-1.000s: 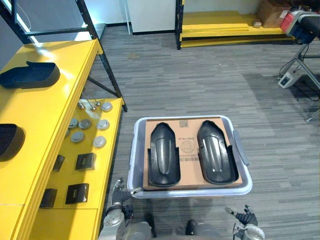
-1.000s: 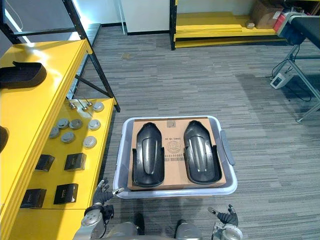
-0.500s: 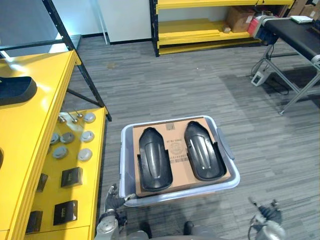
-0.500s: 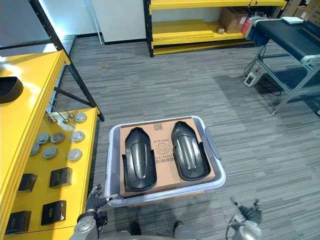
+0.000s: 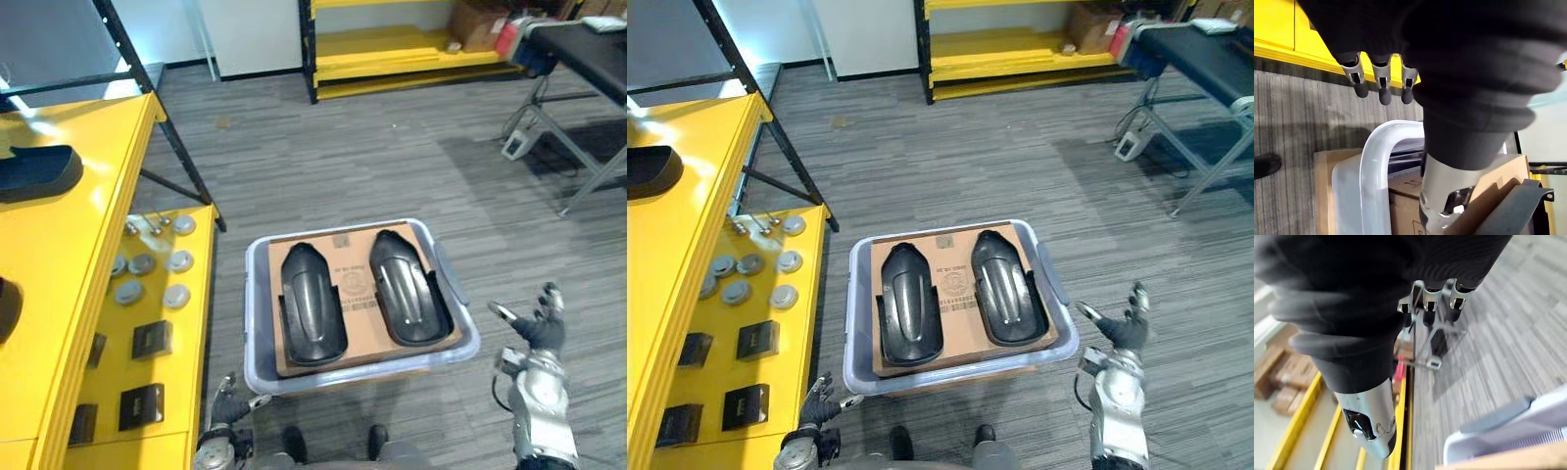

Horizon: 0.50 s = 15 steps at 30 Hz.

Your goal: Walk over and take plastic housings, then place them on the shelf

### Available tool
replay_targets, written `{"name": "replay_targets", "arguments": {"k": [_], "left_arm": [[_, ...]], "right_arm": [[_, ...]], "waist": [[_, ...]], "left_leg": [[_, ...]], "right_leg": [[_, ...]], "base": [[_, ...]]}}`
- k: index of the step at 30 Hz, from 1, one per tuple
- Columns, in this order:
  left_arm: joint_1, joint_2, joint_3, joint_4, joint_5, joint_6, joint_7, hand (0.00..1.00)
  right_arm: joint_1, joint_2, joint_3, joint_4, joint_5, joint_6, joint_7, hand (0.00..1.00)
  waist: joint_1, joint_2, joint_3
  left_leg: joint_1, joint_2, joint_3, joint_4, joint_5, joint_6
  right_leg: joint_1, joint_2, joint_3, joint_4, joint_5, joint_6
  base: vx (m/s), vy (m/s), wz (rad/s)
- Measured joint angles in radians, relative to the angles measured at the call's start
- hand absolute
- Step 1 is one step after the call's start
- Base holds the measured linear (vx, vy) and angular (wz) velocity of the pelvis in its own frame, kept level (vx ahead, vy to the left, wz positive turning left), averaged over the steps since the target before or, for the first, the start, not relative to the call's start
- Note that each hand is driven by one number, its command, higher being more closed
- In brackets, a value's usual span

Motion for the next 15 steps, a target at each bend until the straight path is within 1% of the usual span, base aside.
{"name": "replay_targets", "arguments": {"k": [2,3,4,5,6,7,10,11,14,15], "left_arm": [[-0.004,0.0,-0.001,-0.001,0.0,0.0,0.0,0.0],[-0.016,0.0,-0.005,-0.001,0.0,0.0,0.0,0.0],[-0.021,0.0,-0.009,-0.001,0.0,0.0,0.0,0.0],[-0.033,0.0,-0.021,-0.001,0.0,0.0,0.001,0.0],[-0.039,-0.001,-0.028,-0.006,0.0,-0.001,0.001,0.0],[-0.039,-0.001,-0.03,-0.01,0.0,-0.002,0.001,0.0],[-0.042,-0.001,-0.036,-0.01,-0.001,-0.017,0.005,0.0],[-0.042,-0.002,-0.037,-0.01,-0.001,-0.019,0.008,0.0],[-0.045,-0.002,-0.05,-0.009,-0.003,-0.02,0.028,0.0],[-0.052,-0.002,-0.06,-0.007,-0.003,-0.02,0.035,0.0]], "right_arm": [[-0.055,-0.009,0.032,0.053,-0.03,0.01,0.0,0.0],[-0.082,-0.013,0.045,0.079,-0.043,0.019,0.0,0.0],[-0.094,-0.013,0.046,0.095,-0.049,0.021,0.0,0.0],[-0.113,-0.014,0.048,0.127,-0.059,0.033,-0.004,0.0],[-0.133,-0.014,0.053,0.164,-0.06,0.04,-0.006,0.0],[-0.141,-0.015,0.053,0.179,-0.061,0.04,-0.009,0.0],[-0.181,-0.026,0.057,0.232,-0.081,0.061,-0.03,0.0],[-0.201,-0.03,0.057,0.256,-0.083,0.065,-0.043,0.0],[-0.243,-0.033,0.045,0.317,-0.1,0.083,-0.093,0.0],[-0.257,-0.033,0.032,0.344,-0.101,0.087,-0.113,1.0]], "waist": [[0.009,0.002,0.017],[0.015,0.005,0.035],[0.02,0.008,0.043],[0.026,0.014,0.056],[0.025,0.022,0.072],[0.026,0.025,0.077],[0.026,0.036,0.091],[0.026,0.038,0.103],[0.026,0.043,0.11],[0.027,0.043,0.111]], "left_leg": [[-0.038,0.0,-0.005,0.022,-0.002,0.001],[-0.06,0.0,-0.007,0.041,-0.004,0.002],[-0.068,0.001,-0.009,0.051,-0.008,0.005],[-0.085,0.001,-0.013,0.066,-0.011,0.004],[-0.097,0.001,-0.023,0.086,-0.018,0.005],[-0.101,0.0,-0.026,0.091,-0.018,0.005],[-0.143,0.001,-0.034,0.114,-0.018,0.005],[-0.146,0.001,-0.035,0.119,-0.018,0.005],[-0.164,0.0,-0.046,0.123,-0.017,0.006],[-0.169,0.0,-0.047,0.123,-0.017,0.005]], "right_leg": [[-0.027,-0.003,-0.004,0.003,0.005,0.003],[-0.037,-0.005,-0.006,0.004,0.01,0.003],[-0.041,-0.006,-0.007,0.005,0.011,0.003],[-0.049,-0.008,-0.011,0.008,0.013,0.003],[-0.051,-0.01,-0.019,0.013,0.013,0.003],[-0.054,-0.012,-0.022,0.017,0.013,0.003],[-0.088,-0.019,-0.027,0.034,0.014,0.003],[-0.09,-0.019,-0.027,0.038,0.014,0.003],[-0.108,-0.019,-0.03,0.045,0.014,0.002],[-0.114,-0.019,-0.03,0.049,0.014,0.002]], "base": [[-0.04,0.02,0.13],[-0.04,0.016,0.05],[-0.08,0.024,0.08],[-0.08,0.02,0.14],[-0.08,0.022,0.15],[-0.08,0.026,0.15],[-0.07,0.03,0.07],[-0.08,0.018,0.02],[-0.04,0.01,0.03],[-0.02,0.006,0.06]]}}
